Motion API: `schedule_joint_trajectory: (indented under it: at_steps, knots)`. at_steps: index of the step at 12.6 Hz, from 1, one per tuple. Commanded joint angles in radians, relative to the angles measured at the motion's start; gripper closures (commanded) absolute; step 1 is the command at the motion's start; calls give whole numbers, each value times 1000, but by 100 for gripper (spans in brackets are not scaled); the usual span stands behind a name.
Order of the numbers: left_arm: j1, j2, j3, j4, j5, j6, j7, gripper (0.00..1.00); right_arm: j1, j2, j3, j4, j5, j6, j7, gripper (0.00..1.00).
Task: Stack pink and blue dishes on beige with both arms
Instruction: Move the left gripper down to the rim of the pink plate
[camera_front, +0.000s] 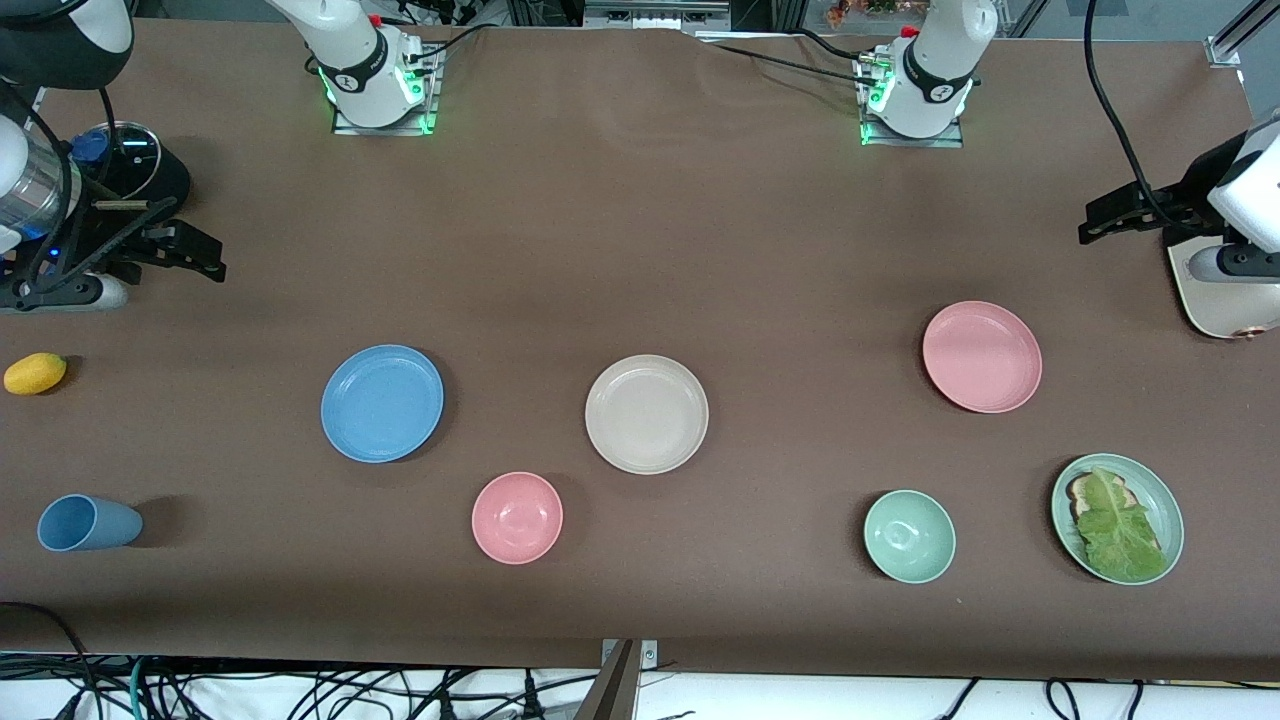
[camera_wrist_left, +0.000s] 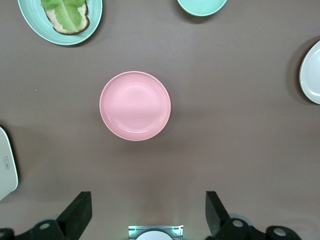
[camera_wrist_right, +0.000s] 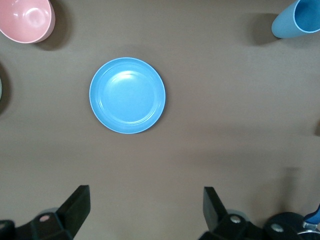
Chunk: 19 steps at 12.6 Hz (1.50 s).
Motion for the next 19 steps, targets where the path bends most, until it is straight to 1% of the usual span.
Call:
schedule_joint_trajectory:
  at_steps: [1, 2, 7, 11, 13, 15, 16, 18, 19]
  knots:
    - [4, 50, 0, 19, -8, 8, -2, 0, -5, -2, 7, 11, 0, -16, 13, 0]
    - [4, 55, 0, 17, -8, 9, -2, 0, -3, -2, 7, 12, 0, -16, 13, 0]
    - [4, 167, 3, 19, -12, 9, -3, 0, -5, -2, 6, 12, 0, -16, 13, 0]
    - [4, 215, 2, 24, -21, 25, -5, 0, -5, -2, 6, 12, 0, -15, 11, 0]
    - [7, 274, 5, 33, -20, 64, -9, 0, -5, -2, 6, 14, 0, -15, 11, 0]
    - [62, 329, 5, 33, -21, 139, 1, 0, -5, -2, 6, 15, 0, -16, 11, 0]
    - [81, 337, 5, 28, -18, 190, 10, 0, -5, 0, 6, 15, -1, -16, 11, 0]
    - [108, 359, 5, 22, -18, 241, 131, 0, -5, 0, 6, 15, 0, -16, 11, 0]
    - [140, 374, 3, 16, -26, 270, 183, 0, -5, 0, 6, 15, 0, -16, 11, 0]
